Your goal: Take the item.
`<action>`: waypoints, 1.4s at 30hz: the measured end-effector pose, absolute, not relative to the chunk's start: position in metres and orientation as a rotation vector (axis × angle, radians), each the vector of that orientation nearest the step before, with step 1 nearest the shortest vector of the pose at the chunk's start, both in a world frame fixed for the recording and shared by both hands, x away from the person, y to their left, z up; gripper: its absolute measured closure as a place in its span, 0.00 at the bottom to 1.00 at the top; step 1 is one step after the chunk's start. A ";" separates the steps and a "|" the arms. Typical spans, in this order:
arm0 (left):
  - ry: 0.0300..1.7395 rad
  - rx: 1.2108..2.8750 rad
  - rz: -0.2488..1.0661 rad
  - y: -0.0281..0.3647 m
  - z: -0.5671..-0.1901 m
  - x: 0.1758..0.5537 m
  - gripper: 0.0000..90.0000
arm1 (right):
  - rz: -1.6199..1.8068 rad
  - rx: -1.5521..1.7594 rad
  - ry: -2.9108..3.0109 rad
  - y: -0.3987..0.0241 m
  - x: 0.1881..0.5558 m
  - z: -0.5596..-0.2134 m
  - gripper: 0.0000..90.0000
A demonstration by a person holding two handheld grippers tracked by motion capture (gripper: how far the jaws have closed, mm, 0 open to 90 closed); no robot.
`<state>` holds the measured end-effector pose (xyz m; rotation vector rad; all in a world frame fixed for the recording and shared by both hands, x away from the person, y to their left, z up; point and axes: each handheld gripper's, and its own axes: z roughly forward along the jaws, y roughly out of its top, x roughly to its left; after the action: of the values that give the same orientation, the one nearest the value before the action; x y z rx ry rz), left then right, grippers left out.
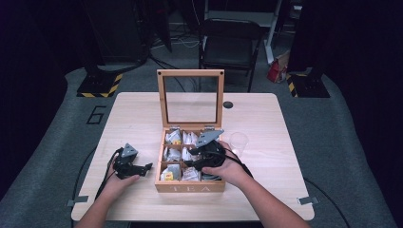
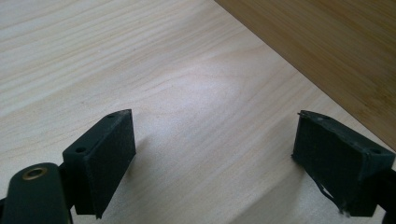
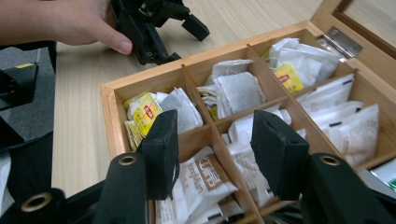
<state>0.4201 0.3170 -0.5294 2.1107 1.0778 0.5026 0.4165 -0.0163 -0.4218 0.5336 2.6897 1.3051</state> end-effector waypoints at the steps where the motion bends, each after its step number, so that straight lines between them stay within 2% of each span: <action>1: 1.078 2.111 0.503 0.317 -0.529 0.420 0.14 | 1.314 0.538 2.695 -0.014 0.416 -0.422 0.57; 42: 1.078 2.111 0.503 0.317 -0.529 0.420 0.14 | 1.297 0.371 2.802 0.036 0.421 -0.438 0.60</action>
<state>0.4201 0.3170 -0.5294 2.1107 1.0778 0.5026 0.4205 0.0355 -0.4382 0.3713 2.8020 1.2974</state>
